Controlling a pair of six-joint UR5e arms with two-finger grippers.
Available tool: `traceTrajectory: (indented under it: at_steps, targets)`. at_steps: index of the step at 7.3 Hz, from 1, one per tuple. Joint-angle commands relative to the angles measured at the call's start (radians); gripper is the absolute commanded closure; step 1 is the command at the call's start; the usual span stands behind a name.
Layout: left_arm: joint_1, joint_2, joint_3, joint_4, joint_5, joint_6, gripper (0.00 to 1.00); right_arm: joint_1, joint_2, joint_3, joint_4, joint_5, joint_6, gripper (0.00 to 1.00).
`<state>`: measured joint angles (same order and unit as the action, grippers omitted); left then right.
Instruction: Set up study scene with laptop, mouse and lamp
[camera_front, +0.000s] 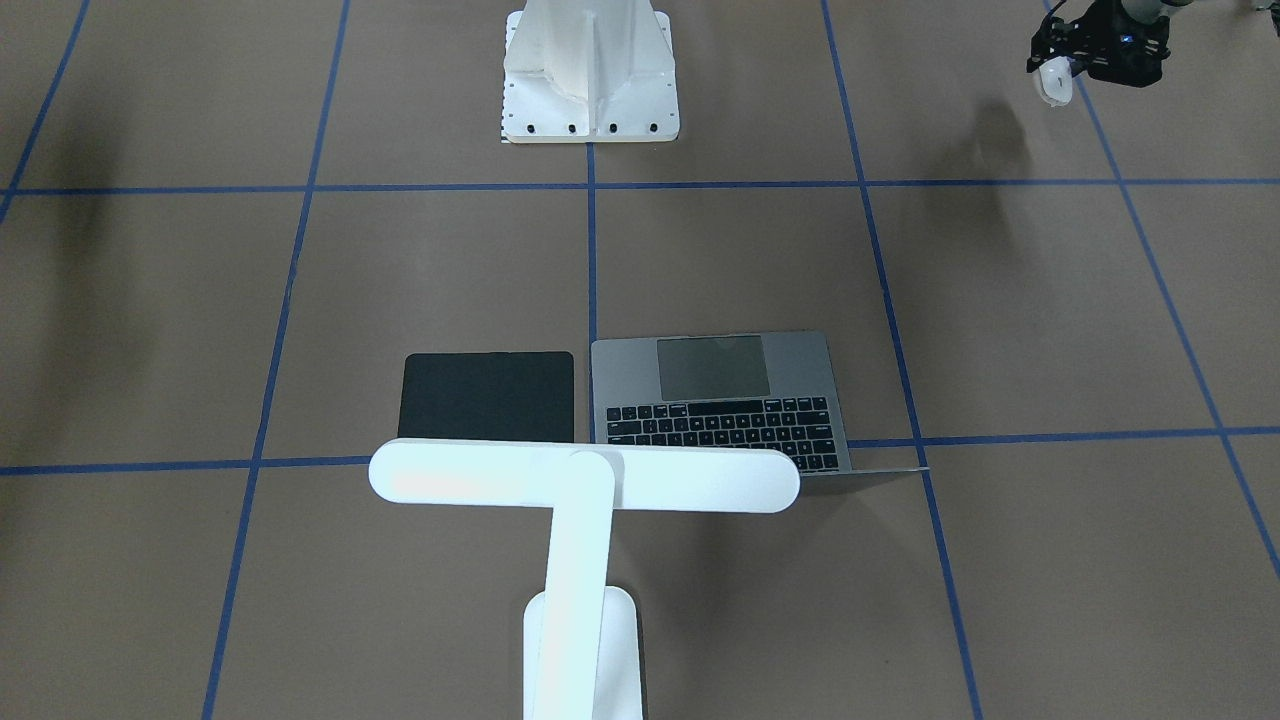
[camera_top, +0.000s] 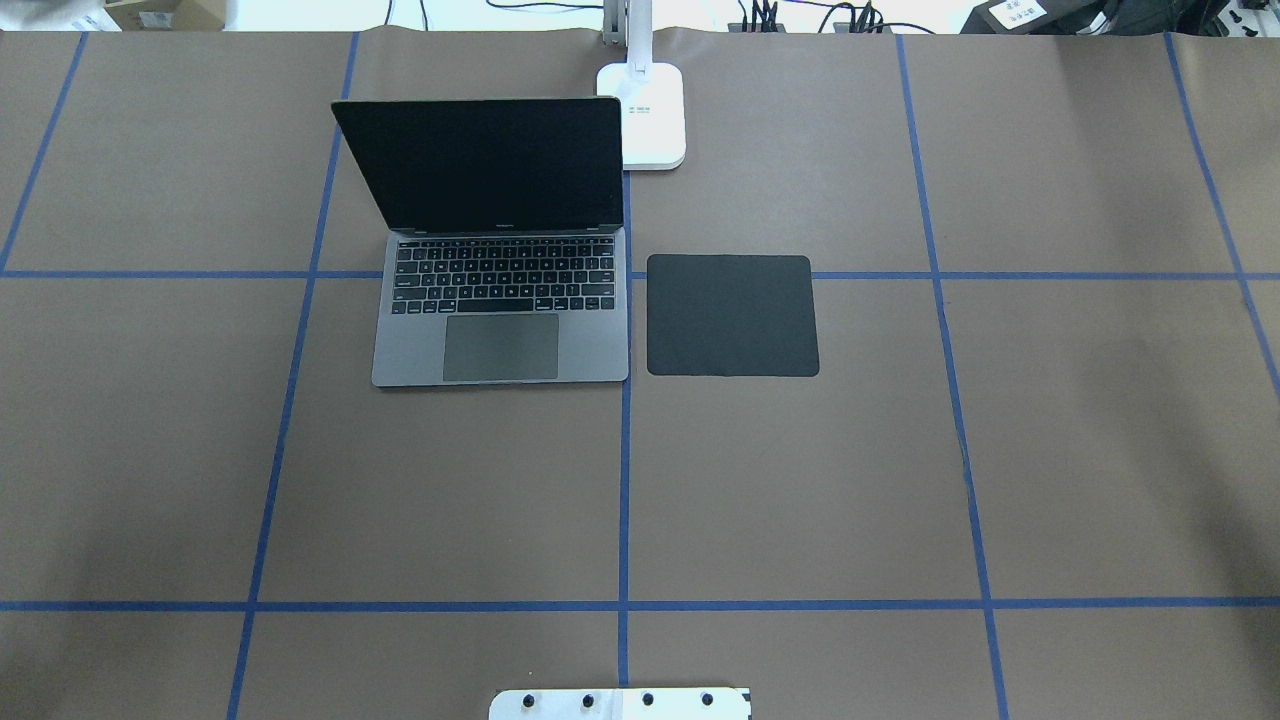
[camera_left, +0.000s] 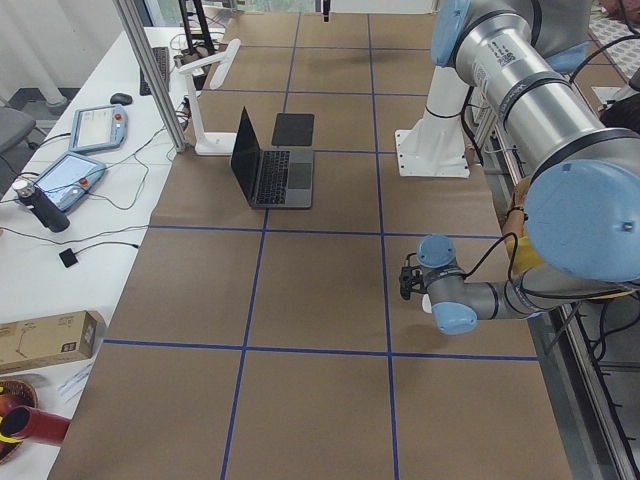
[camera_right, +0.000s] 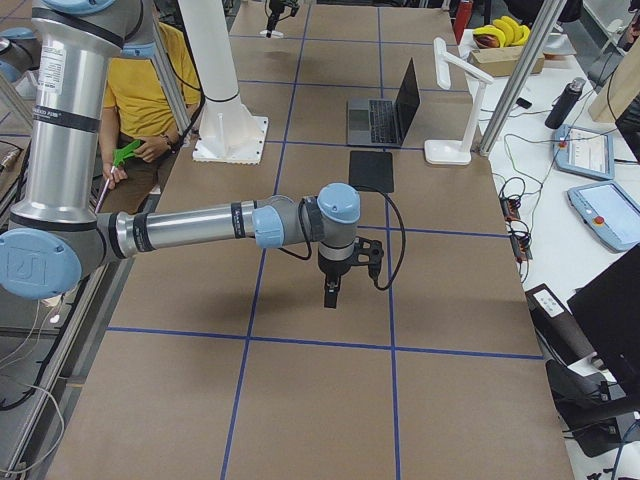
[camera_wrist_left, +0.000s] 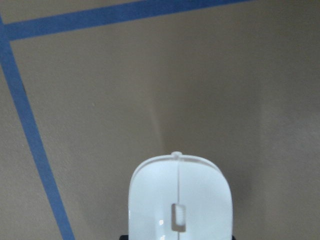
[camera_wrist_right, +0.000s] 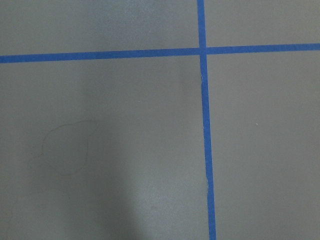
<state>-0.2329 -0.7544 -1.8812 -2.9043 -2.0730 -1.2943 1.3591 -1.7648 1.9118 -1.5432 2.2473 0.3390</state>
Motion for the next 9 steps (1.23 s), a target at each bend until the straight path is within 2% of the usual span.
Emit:
traceTrajectory:
  at_steps: [1,2,5,6,7,9]
  targets:
    - [-0.069,0.000,-0.082,0.031,-0.045,-0.002,0.71,0.000,-0.001,0.000,0.000,0.000,0.000,0.00]
    - [-0.095,-0.017,-0.114,0.074,-0.047,-0.002,0.73,0.000,-0.001,0.000,0.000,0.000,0.000,0.00]
    - [-0.172,-0.216,-0.191,0.375,-0.047,0.007,0.76,0.000,0.001,0.000,0.000,0.002,0.002,0.00]
    - [-0.193,-0.271,-0.205,0.437,-0.047,0.010,0.76,0.000,0.002,0.000,0.000,0.002,0.000,0.00]
    - [-0.215,-0.339,-0.226,0.514,-0.047,0.010,0.77,0.000,0.002,-0.002,0.000,0.002,0.000,0.00]
    - [-0.252,-0.533,-0.278,0.768,-0.047,0.013,0.77,0.000,0.002,-0.003,0.000,0.000,0.000,0.00]
